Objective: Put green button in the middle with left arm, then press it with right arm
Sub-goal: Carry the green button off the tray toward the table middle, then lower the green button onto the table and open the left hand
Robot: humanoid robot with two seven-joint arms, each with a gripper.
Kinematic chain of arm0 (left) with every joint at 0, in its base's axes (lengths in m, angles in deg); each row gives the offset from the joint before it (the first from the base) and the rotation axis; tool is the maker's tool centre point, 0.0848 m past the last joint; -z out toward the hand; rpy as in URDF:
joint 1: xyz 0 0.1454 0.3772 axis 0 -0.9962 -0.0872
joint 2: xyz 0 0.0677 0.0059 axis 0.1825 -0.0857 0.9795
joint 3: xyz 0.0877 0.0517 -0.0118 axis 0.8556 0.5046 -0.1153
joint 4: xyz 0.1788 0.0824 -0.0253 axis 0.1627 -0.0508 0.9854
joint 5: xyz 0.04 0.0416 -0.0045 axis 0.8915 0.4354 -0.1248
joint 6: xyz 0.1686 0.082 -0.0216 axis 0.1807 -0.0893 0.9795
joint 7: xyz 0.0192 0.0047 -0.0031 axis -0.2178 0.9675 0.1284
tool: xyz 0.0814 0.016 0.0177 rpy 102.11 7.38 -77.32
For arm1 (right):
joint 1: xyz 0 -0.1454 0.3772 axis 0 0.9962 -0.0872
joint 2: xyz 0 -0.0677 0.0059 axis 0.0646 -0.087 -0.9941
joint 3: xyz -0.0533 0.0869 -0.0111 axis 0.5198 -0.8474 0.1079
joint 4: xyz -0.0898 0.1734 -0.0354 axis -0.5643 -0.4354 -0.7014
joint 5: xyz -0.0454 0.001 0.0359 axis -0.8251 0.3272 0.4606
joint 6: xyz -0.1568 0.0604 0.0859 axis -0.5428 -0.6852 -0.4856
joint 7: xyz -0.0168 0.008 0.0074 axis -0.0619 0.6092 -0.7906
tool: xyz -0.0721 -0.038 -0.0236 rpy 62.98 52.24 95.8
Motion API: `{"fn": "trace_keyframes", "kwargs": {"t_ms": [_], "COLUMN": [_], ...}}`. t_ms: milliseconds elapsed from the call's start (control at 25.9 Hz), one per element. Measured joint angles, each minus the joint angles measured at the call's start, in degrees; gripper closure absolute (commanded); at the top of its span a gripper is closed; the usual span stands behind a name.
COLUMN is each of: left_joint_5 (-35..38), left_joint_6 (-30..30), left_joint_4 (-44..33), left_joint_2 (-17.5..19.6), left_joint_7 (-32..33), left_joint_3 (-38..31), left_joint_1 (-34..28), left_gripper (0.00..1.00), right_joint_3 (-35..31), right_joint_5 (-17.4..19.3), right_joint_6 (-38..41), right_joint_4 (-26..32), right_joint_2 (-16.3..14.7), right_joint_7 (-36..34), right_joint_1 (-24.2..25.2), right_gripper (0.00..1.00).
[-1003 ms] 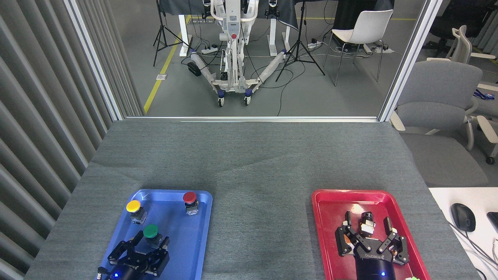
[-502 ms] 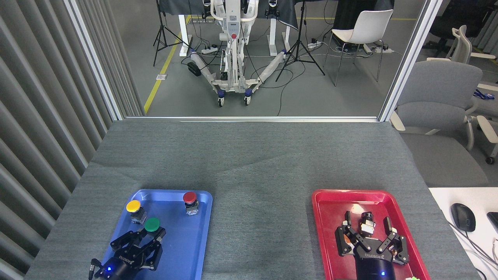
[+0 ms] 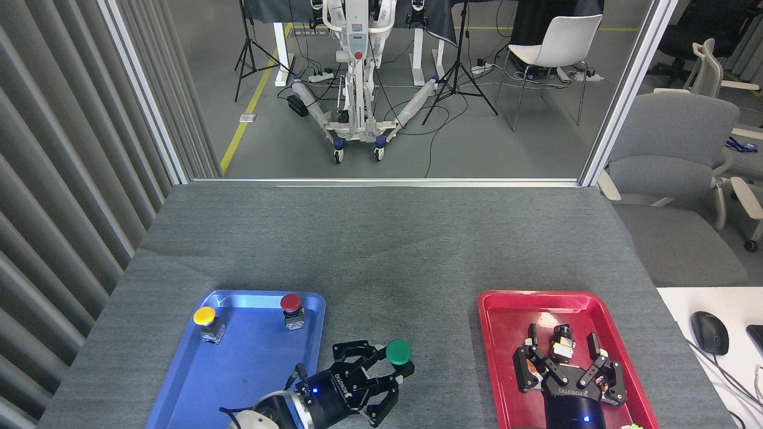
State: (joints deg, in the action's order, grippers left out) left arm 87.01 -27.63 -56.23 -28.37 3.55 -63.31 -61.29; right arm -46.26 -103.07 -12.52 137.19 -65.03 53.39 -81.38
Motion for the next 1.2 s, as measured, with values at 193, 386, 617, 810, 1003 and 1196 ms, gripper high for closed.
{"fn": "trace_keyframes", "kwargs": {"t_ms": [193,386,617,810,1003,1196], "left_joint_5": [3.14,3.35,3.08,2.88,2.79,2.73], "left_joint_6": [6.42,10.83,11.88,14.81,17.37,19.33], "left_joint_4": [6.43,9.32,14.32,15.97,16.29,16.34], "left_joint_2": [-5.78,-6.60,-6.55,-6.33,-6.44,-6.84], "left_joint_7": [0.27,-0.02,-0.93,-2.51,-3.14,-3.45], "left_joint_3": [1.68,1.79,1.75,1.70,1.76,1.80], "left_joint_1": [1.56,2.32,3.96,3.97,3.68,3.57], "left_gripper": [1.00,1.00,1.00,0.84,0.44,0.33], "right_joint_3": [0.00,0.00,0.00,0.01,0.02,0.00], "right_joint_5": [0.00,0.00,0.00,0.00,0.00,0.00], "right_joint_6": [0.00,0.00,-0.05,-0.06,-0.07,-0.07], "right_joint_4": [-0.04,-0.01,-0.01,-0.01,0.01,0.02], "right_joint_2": [-0.02,-0.01,0.01,0.02,0.02,0.01], "right_joint_7": [0.02,0.02,0.06,0.18,0.25,0.01], "right_joint_1": [0.00,0.00,0.03,0.02,0.00,0.00], "right_gripper": [0.00,0.00,0.00,0.00,0.00,0.00]}}
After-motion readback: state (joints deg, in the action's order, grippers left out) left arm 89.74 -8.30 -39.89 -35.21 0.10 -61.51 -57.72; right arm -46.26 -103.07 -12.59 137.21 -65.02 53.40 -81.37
